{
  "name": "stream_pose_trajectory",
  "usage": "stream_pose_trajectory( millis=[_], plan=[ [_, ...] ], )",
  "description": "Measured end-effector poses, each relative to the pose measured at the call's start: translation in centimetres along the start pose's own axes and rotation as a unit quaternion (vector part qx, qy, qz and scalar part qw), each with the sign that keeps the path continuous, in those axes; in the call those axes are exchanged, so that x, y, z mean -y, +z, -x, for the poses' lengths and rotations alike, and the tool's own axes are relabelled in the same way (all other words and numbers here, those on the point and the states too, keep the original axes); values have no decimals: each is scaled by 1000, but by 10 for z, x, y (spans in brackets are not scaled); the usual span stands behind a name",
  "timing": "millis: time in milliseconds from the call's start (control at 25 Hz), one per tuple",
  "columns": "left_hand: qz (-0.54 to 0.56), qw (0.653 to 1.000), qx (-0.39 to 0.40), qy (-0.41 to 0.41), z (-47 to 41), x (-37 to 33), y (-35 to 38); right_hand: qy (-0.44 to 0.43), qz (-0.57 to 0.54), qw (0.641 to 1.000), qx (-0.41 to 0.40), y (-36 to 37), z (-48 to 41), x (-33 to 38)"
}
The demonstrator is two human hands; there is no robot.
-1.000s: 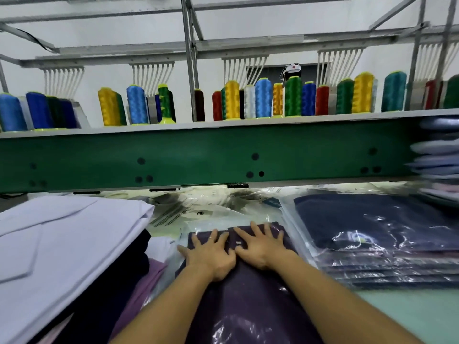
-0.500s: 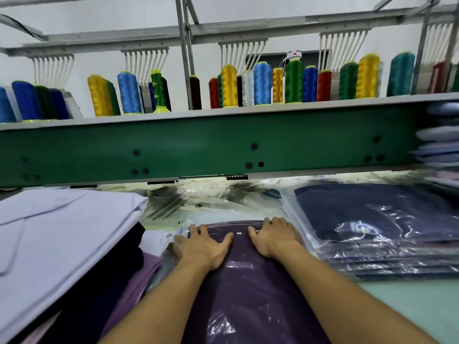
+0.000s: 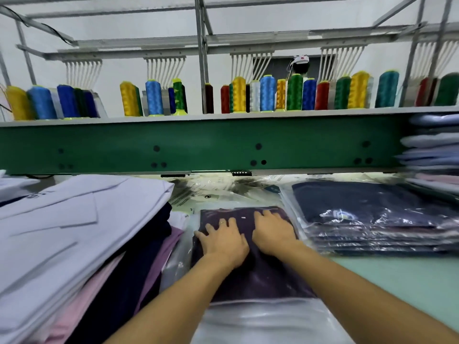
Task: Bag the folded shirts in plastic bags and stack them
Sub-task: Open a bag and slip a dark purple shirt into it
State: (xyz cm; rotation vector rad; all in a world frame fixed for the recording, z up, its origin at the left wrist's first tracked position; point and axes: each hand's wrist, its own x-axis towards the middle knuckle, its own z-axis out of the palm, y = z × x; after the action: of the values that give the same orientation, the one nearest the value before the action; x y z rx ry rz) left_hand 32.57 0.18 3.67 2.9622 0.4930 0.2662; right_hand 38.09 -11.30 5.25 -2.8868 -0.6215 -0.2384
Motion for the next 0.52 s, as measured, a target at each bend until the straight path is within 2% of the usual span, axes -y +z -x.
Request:
stream_pose_trajectory(
  millis=[120, 200, 360, 440, 520],
  plan=[
    [7, 1000, 14, -14, 45, 6, 7, -58, -39, 996, 47, 16, 52, 9],
    [3, 1000, -5, -15, 73, 18, 20, -92, -27, 990, 100, 29, 81, -2],
    [33, 997, -38, -59, 100, 42, 26, -86, 22, 979, 184, 29, 100, -46],
    [35, 992, -77, -88, 106, 43, 22, -68, 16, 979, 191, 23, 97, -63],
    [49, 984, -150, -87, 112, 44, 20, -72, 36, 976, 204, 19, 93, -69]
  ],
)
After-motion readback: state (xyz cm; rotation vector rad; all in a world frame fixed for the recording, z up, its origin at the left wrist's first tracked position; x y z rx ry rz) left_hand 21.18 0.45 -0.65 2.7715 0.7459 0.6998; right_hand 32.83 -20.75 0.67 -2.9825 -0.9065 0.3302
